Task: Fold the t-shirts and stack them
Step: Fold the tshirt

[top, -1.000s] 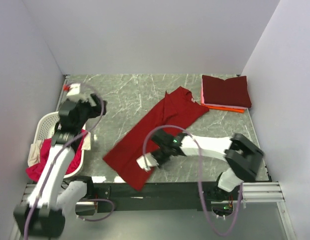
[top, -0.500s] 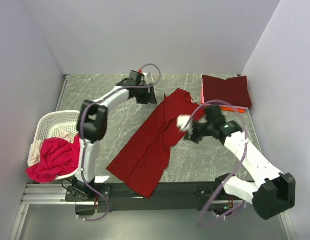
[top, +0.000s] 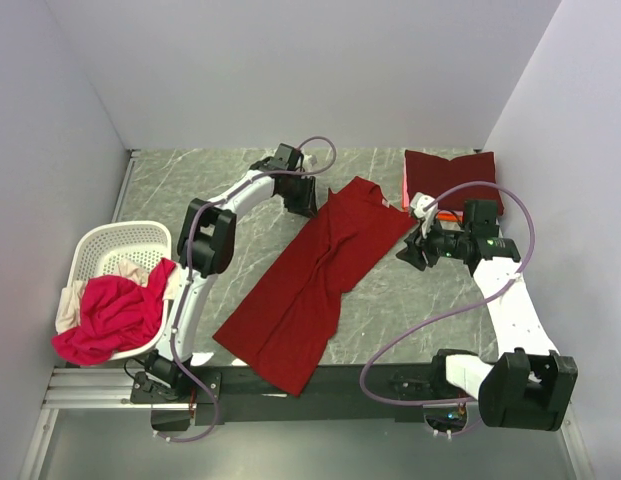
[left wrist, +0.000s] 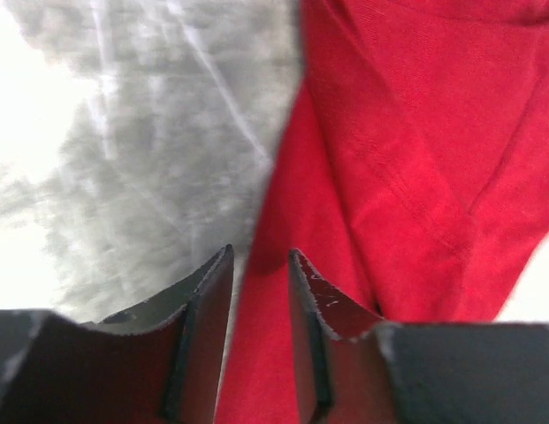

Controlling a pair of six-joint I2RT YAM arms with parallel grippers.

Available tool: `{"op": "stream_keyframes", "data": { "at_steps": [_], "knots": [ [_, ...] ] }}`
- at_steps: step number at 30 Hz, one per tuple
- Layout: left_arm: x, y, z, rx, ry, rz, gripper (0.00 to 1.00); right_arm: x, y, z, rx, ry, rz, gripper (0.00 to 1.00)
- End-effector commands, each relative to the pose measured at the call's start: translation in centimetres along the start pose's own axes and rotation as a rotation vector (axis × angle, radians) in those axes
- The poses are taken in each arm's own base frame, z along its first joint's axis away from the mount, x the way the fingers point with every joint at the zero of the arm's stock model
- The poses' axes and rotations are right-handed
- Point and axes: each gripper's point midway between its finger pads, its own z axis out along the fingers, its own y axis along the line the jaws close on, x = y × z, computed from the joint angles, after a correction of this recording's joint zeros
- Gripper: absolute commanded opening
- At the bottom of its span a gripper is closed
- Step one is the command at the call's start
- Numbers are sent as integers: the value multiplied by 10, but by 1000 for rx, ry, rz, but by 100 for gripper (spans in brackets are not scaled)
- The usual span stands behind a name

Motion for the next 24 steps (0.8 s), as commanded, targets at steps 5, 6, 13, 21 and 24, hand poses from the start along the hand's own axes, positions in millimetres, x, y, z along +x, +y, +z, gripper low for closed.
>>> {"op": "stream_keyframes", "data": {
  "at_steps": [5,6,13,21,24],
  "knots": [
    [36,-14,13,124,140,10,29,-5,-9,1,2,-27,58,53],
    [38,-14,13,127,149,8,27,-4,-11,2,3,-25,65,53],
    [5,34,-6,-65,14,-76,0,3,-21,6,33,1,111,53],
    [-22,138,-86,-185,-173,-369,0,11,-51,26,43,48,258,53],
    [-23,146,-96,-194,-181,-383,2,3,-68,47,39,52,343,52]
  ]
}}
